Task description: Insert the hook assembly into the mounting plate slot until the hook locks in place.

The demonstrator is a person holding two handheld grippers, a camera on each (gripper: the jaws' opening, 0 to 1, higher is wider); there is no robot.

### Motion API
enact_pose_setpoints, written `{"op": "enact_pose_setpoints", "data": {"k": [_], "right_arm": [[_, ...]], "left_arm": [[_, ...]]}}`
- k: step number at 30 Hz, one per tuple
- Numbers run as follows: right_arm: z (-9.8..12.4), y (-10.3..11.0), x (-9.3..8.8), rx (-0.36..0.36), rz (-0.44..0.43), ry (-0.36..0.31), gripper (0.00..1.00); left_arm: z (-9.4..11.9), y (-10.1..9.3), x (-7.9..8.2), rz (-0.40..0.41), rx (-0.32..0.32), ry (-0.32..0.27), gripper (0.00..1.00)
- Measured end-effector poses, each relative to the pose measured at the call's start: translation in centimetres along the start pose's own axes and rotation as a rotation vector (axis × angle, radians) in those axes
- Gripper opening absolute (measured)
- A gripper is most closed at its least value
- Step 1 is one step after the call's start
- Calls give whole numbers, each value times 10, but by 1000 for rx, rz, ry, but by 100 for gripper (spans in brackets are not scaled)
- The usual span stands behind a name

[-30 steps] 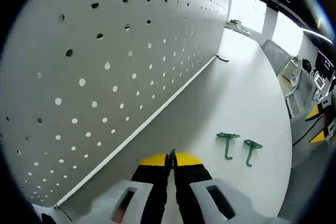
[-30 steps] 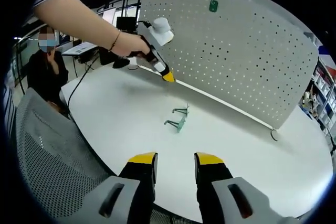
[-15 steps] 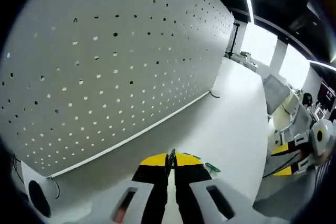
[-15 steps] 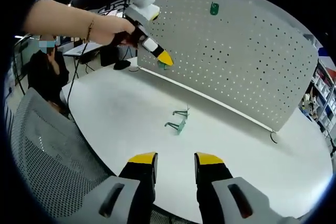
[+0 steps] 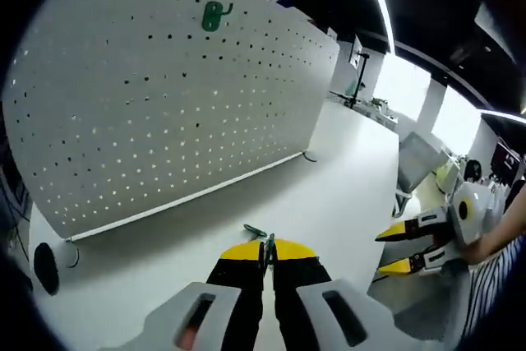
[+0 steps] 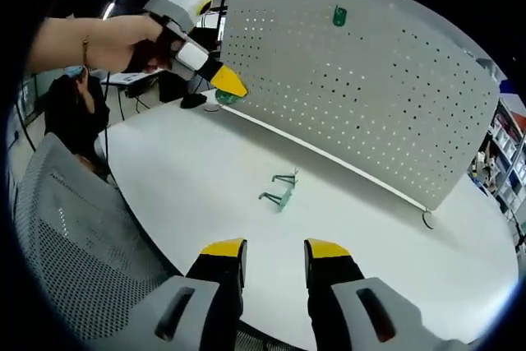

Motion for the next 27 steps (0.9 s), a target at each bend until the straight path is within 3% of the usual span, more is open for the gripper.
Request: {"op": "enact_pose_setpoints", "data": {"k": [8,10,15,27], "right_arm": [[-1,3,-2,16,17,13,25],[-1,3,-2,16,19,13,25],[-1,2,-2,16,8,17,25],[-3,9,1,59,1,16,25]], "left_arm": [[15,-15,-26,96,-14,-41,2],[17,-20,-30,152,-50,-82,2],[23,-25,-48,191,-38,-73,2],[31,-27,-70,290,-30,-96,1]]}}
Point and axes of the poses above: the point that each gripper's makers call its tool centre point, and the gripper's own axes: z roughly backward along the fingers, y roughly to its left, x roughly out of its top, the point moved 8 cm from there along z, roughly backward along the fingers, and after that the axes turned 9 degrees about z, right-handed, at the moved point
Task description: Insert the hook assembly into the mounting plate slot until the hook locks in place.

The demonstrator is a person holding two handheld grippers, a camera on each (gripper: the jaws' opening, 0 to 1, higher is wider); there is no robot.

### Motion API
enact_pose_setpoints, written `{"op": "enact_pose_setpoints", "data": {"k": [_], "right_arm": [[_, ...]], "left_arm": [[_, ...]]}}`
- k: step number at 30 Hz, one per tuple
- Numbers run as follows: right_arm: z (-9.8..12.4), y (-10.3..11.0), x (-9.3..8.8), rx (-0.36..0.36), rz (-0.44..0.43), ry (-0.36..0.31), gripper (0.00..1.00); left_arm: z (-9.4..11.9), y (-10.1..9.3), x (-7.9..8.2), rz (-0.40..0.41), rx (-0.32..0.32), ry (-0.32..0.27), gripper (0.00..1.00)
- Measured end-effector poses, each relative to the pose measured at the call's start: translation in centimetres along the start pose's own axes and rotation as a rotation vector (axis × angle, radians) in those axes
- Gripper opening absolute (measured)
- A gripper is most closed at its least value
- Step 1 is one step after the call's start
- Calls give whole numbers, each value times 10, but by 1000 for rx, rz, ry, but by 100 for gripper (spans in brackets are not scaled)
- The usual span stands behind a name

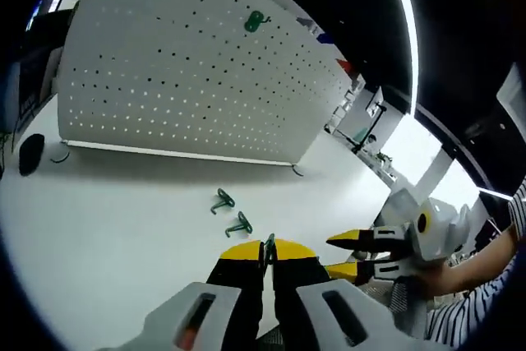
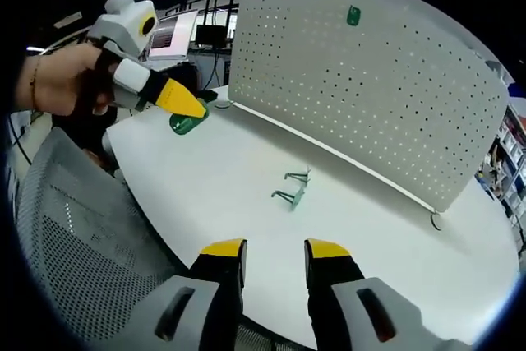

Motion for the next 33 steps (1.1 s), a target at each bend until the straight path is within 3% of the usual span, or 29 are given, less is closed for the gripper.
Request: {"op": "enact_pose_setpoints", "data": {"k": [2,6,9,12,16,24,33], "right_arm": [[2,1,3,11,5,-5,25],[5,3,20,76,-128,-58,27],[5,4,38,110,-157,-103,27],[1,7,55,180,-241,-153,27],[-7,14,69,265,-263,-163,24],[-18,13,80,284,-317,-190,18],[-19,9,84,284,-387,-221,12]], "left_arm": [[0,3,-4,13,1,5,1],[-2,7,-3,100,-11,-20,1],[-5,7,-1,100,-10,-23,1],[-8,5,1,85,-11,-26,1],[-12,1,4,93,-25,-32,1],[-14,-8,12,132,-89,-83,1],[-11,-16,12,92,-134,-118,1]]}}
Point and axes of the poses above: the point that each gripper's makers call its tool centre point, and the gripper's own axes: z roughly backward along the fingers, y roughly to its left, x roughly out of its top, the point moved 8 cm from there along z, roughly backward along the fingers, and after that the axes turned 9 degrees about z, right-handed, at the moved point
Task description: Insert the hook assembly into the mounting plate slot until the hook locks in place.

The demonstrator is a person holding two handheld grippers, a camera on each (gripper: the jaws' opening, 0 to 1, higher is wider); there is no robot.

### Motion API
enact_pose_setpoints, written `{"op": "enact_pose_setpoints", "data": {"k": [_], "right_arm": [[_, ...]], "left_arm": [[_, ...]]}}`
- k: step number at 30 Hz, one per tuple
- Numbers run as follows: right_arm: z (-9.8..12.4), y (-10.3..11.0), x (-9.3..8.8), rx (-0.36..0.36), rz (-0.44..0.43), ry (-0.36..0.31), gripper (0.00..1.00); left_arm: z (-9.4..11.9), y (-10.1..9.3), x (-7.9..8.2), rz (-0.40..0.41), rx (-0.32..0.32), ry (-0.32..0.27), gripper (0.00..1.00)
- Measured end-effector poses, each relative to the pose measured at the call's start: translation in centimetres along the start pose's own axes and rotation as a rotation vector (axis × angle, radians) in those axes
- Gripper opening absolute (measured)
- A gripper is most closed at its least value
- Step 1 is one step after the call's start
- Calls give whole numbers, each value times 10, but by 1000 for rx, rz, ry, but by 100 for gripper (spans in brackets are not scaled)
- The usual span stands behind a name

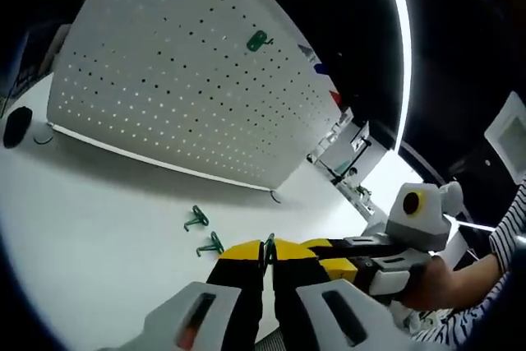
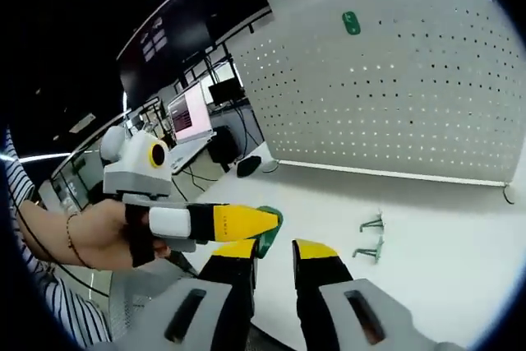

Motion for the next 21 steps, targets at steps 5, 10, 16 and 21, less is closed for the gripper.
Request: {"op": "enact_pose_setpoints", "data": {"k": [5,10,16,21], "right_arm": [[-1,7,6,30,7,-26,2],[-1,11,13,13,30,-61,1],[-2,10,18,21,5,-59,0],[-2,10,21,26,-12,-50,0]], "left_arm": [[1,-2,5,23,-44,-45,1],[3,-3,9,30,-61,-80,1],[5,-2,12,23,-91,-116,2],[8,-9,16,-83,-85,-116,3]]}}
Point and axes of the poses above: the point that each gripper's makers call its tool centre point, and the gripper's own axes: z roughly backward along the fingers, y roughly to its left, x roughly out of its top, the point moved 8 cm from there along z, roughly backward along the fingers, and after that the axes turned 9 degrees about z, right-handed, at the moved point
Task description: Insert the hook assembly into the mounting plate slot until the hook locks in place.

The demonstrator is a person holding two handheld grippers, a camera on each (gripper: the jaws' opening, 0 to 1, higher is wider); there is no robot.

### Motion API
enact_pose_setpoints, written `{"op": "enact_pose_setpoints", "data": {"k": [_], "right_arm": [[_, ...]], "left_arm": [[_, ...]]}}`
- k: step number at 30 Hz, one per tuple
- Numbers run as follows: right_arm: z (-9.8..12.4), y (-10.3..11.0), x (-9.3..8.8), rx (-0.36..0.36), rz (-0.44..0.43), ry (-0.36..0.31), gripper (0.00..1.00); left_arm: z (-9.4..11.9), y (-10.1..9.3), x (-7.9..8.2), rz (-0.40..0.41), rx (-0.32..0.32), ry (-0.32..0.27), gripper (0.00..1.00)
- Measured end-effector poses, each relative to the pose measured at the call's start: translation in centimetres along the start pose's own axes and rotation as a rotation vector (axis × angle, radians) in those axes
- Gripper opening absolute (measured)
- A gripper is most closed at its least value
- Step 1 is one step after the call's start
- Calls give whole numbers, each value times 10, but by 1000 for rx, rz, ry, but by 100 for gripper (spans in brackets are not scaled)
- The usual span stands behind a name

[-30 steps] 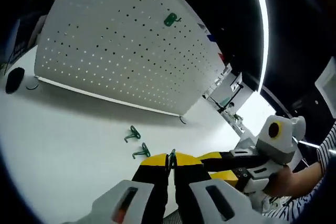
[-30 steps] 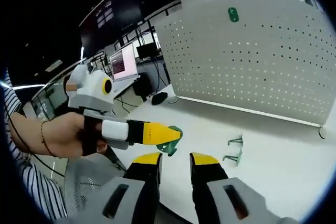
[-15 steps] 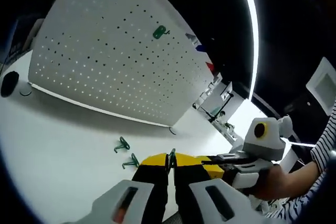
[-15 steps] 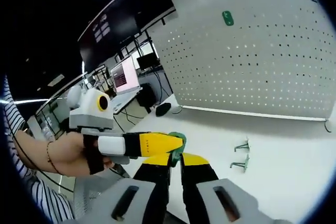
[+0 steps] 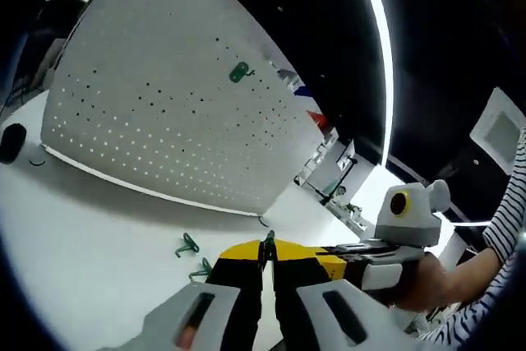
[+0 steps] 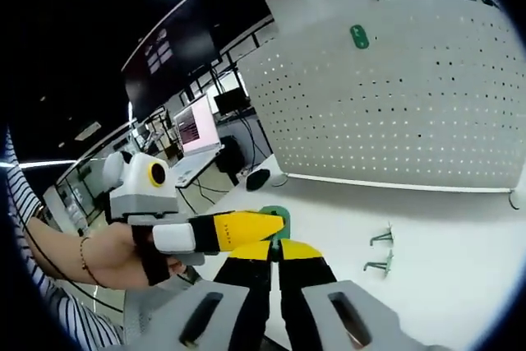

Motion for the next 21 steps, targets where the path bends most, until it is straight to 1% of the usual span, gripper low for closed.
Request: {"op": "enact_pose_setpoints", "data": {"k": [5,9,10,11,13,14,15,16,18,21], "right_arm": [[-2,1,8,-9,52,1,0],[-4,0,12,-33,106,15,0],[-4,0,13,-45,135,23,0],[-4,0,14,-48,156,27,0],[-4,-1,16,-65,194,29,0],[-4,-1,16,-69,203,29,0],[-5,-1,17,-69,229,33,0],[-6,-1,18,-78,241,33,0],[-7,-1,19,-87,249,26,0],[-7,0,26,-98,235,-5,0]], "left_arm": [[0,1,7,-7,-4,1,3],[-1,-2,11,-74,19,11,4],[-1,-2,13,-94,22,12,4],[-1,-3,14,-98,25,20,5],[0,-3,18,-87,35,24,13],[2,-2,20,-88,39,14,18],[4,-1,23,-87,47,-1,22],[5,-1,25,-86,54,-3,25],[10,3,27,-100,75,-2,33],[18,10,29,-141,130,-1,47]]}}
Point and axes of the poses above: the point that each gripper's makers call its tool centre point, and the gripper's own axes: z roughly backward along the fingers, y roughly to its left, x roughly out of its top, the point moved 8 cm from there along z, roughly backward along the fingers, and after that the axes turned 9 degrees about z, right-handed, at the moved point
